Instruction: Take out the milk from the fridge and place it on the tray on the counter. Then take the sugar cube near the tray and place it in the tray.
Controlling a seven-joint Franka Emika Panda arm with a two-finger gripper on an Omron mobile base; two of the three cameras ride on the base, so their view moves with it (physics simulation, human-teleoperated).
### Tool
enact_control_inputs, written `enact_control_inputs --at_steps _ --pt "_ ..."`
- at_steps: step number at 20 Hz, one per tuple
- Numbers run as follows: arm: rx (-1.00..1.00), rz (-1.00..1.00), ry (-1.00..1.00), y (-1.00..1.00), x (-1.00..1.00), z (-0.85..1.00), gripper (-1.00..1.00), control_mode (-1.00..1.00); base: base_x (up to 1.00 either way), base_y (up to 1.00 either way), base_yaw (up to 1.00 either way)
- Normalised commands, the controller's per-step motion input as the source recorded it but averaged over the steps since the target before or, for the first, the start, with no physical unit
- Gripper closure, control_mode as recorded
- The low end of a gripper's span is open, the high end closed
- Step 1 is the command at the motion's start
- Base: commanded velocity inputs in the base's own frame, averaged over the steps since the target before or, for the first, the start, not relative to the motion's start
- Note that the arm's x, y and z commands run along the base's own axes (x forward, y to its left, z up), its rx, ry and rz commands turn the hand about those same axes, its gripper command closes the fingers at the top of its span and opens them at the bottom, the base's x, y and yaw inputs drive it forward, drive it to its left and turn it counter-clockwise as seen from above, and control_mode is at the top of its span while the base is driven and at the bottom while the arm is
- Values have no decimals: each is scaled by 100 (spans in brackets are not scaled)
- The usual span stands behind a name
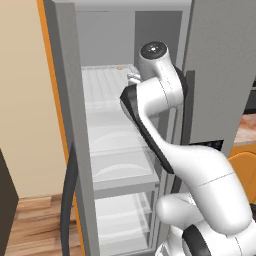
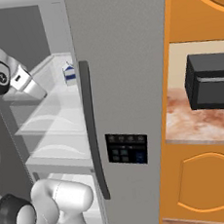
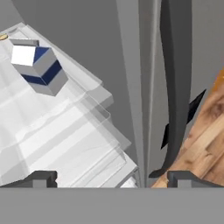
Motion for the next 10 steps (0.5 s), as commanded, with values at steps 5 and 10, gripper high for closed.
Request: enact_control_inputs --at_steps 5,10 --pt "0 -1 2 4 30 5 -100 -100 0 0 0" --pt "0 -3 0 0 30 8 -100 -100 0 0 0"
